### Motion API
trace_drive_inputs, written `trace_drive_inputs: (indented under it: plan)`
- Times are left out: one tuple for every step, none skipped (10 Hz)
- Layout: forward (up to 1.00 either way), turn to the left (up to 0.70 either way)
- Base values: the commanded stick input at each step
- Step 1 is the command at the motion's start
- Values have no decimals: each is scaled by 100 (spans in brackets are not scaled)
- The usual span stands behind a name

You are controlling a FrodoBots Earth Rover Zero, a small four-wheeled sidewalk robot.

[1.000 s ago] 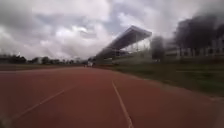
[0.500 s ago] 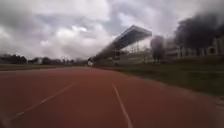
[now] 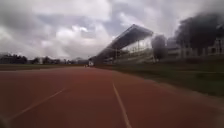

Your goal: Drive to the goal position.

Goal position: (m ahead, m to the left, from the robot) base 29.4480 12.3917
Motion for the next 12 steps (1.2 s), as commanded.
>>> trace_drive_inputs:
  plan:
    - [70,1]
    - [70,1]
    - [70,1]
    - [70,1]
    - [70,1]
    - [70,1]
    - [70,1]
    - [70,1]
    - [70,1]
    - [70,1]
    - [70,1]
    - [70,1]
